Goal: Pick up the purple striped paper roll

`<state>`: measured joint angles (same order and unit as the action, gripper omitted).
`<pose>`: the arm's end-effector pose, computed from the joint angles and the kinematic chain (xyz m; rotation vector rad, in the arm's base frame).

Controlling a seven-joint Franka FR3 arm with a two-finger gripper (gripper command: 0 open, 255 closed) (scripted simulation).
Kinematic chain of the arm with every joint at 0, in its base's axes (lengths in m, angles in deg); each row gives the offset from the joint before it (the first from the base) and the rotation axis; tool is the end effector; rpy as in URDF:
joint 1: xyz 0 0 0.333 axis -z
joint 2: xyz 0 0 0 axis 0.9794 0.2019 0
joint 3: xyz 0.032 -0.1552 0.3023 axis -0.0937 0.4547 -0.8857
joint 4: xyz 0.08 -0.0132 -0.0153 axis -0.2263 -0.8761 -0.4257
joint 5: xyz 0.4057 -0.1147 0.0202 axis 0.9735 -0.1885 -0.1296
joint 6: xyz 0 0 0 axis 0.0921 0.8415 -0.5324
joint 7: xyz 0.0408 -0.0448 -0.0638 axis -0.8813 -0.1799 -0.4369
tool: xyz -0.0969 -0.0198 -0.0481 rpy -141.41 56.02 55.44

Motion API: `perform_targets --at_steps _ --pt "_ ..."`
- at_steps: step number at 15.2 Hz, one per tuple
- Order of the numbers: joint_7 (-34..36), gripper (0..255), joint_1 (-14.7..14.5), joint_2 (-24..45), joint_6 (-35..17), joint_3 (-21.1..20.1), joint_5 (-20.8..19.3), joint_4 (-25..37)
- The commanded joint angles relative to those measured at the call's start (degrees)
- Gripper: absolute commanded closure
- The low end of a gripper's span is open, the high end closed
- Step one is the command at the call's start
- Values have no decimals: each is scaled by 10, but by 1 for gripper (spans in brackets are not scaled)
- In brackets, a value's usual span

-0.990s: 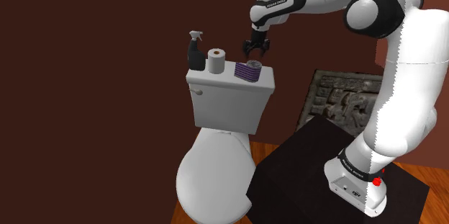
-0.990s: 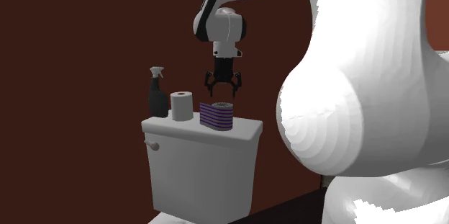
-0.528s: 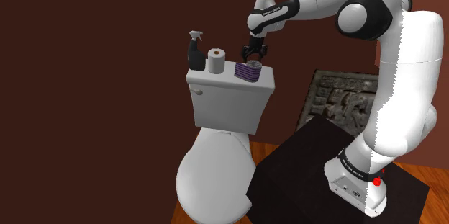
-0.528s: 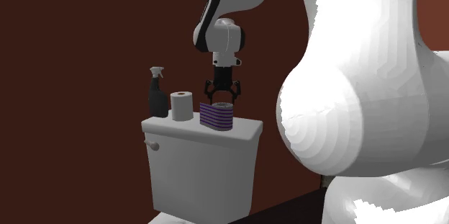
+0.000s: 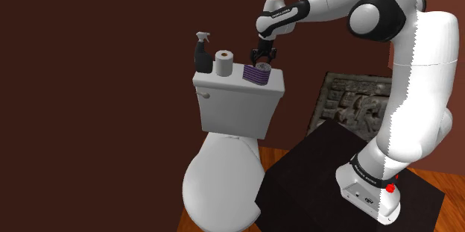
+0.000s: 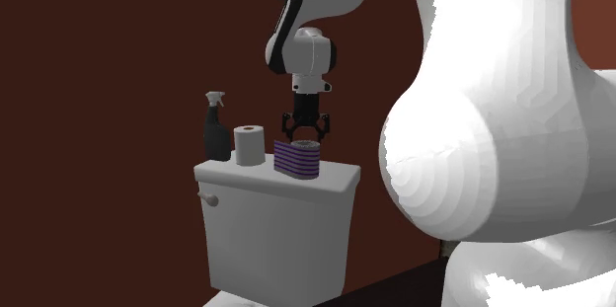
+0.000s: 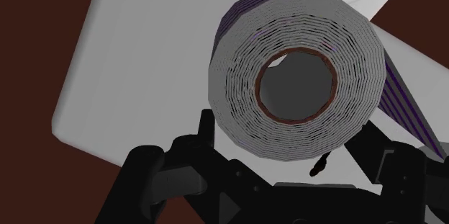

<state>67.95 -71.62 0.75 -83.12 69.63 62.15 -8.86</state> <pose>0.7026 -0.1143 0.3222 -3.0550 0.5573 0.0173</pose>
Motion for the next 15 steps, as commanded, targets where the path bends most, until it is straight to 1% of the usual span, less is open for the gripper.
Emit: perform_targets --at_steps 1,4,15 --pt "0 255 0 0 0 0 0 -1" --pt "0 255 0 1 0 0 0 0" --pt "4 255 -1 -34 69 2 -4 34"
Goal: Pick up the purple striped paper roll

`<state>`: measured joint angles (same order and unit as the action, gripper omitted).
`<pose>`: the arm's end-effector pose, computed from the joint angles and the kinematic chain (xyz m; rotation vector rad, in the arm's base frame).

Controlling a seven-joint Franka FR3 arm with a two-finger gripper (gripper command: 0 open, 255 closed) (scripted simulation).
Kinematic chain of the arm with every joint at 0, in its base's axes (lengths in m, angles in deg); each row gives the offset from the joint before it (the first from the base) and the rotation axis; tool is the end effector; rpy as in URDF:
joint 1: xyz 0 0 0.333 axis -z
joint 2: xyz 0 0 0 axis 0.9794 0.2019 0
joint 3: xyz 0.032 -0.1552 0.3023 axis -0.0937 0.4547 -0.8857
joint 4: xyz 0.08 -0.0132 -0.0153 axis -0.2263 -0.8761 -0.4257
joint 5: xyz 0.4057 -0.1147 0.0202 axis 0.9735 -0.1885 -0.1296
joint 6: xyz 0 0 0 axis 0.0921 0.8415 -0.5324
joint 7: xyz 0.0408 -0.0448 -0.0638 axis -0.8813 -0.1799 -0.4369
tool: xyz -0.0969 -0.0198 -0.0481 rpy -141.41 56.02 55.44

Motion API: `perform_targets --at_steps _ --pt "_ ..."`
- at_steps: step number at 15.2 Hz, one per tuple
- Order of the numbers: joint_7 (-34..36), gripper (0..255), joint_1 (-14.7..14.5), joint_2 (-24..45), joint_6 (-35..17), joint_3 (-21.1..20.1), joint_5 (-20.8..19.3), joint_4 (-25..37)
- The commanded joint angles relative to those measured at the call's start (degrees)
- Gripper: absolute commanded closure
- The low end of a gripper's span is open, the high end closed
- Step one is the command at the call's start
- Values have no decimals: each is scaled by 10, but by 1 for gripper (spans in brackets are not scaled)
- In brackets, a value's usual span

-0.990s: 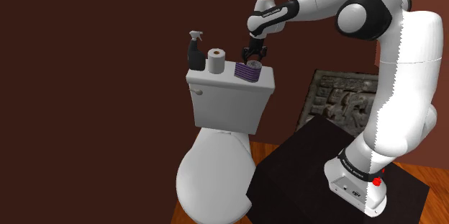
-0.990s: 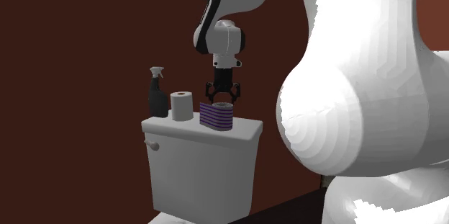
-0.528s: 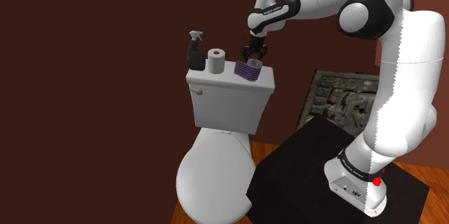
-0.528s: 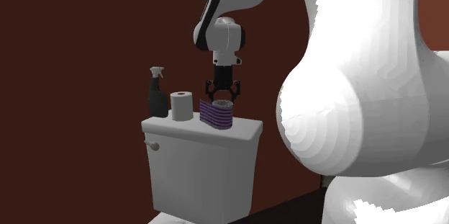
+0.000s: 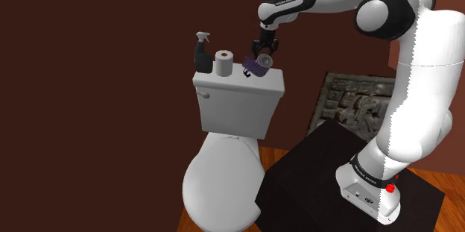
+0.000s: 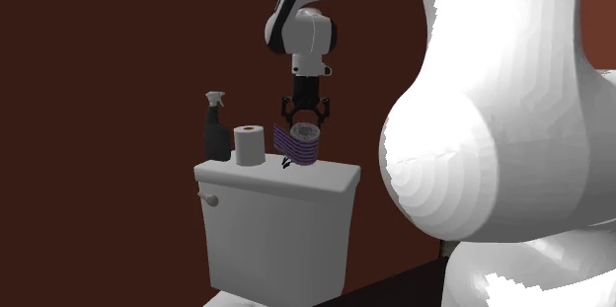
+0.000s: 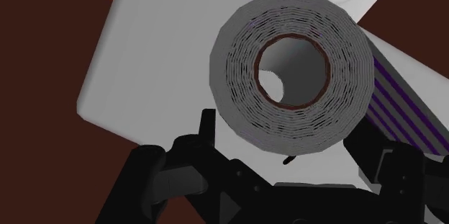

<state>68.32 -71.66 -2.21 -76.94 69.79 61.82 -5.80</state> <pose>0.7032 -0.1145 0.3756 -3.0547 0.5575 0.0220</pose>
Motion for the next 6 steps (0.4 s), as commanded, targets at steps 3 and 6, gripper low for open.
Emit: perform_targets --at_steps 3,6 --pt "2 255 0 -11 27 0 -1 16" --pt "2 255 0 -14 35 1 -2 21"
